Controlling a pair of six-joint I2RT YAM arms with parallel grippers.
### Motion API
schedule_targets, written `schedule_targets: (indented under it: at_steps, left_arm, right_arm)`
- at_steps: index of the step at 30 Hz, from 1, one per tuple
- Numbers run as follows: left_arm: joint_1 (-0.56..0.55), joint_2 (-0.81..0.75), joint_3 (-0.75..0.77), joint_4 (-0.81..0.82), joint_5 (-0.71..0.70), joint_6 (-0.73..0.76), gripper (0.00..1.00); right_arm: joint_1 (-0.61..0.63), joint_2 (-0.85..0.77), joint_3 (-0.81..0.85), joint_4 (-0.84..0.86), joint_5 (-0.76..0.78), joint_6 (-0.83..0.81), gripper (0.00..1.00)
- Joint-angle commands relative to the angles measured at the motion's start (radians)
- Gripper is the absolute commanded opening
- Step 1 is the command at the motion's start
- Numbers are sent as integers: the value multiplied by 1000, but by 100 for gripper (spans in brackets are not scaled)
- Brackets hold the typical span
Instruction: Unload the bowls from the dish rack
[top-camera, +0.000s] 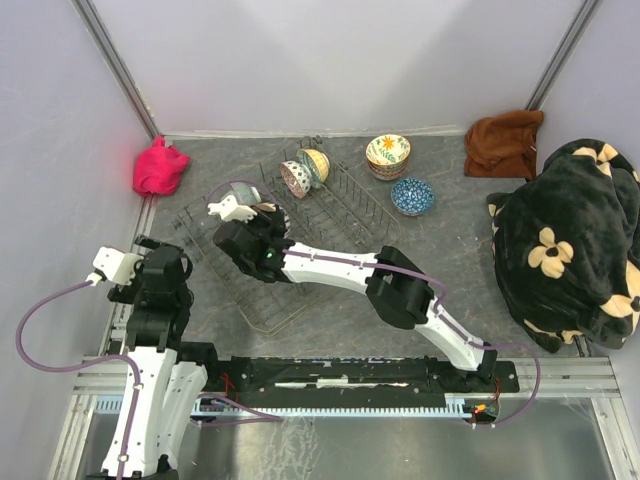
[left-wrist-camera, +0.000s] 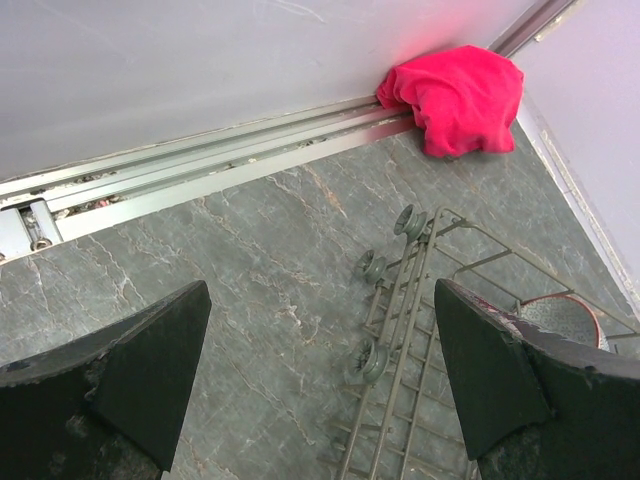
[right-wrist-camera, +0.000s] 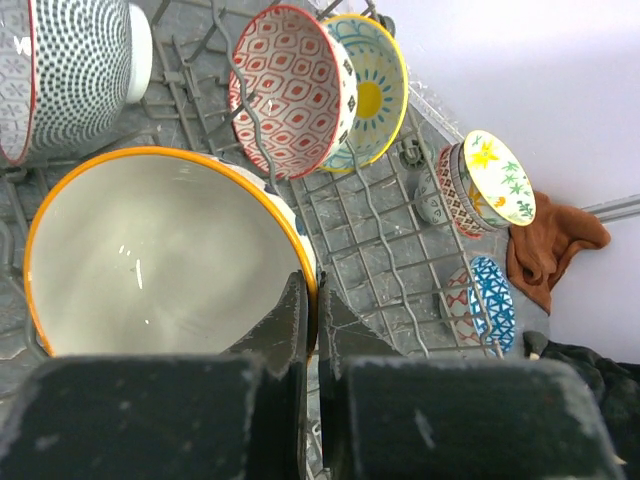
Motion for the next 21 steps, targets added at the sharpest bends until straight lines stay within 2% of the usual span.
schedule_targets:
  at_steps: [1, 11, 16, 21]
  left_arm:
    - [1, 2, 18, 49, -15, -23, 99]
    - [1, 7, 15, 74, 22, 1, 99]
    - [1, 62, 27, 120, 108, 45, 99]
    - [1, 110, 28, 185, 230, 93, 99]
  right_arm:
    - [6, -144, -1, 83, 11, 18, 1]
    - [-7, -272, -79, 76, -29, 57, 1]
    - [-52, -351, -121, 38, -79, 104, 1]
    - [-159, -439, -175, -25, -183, 183, 1]
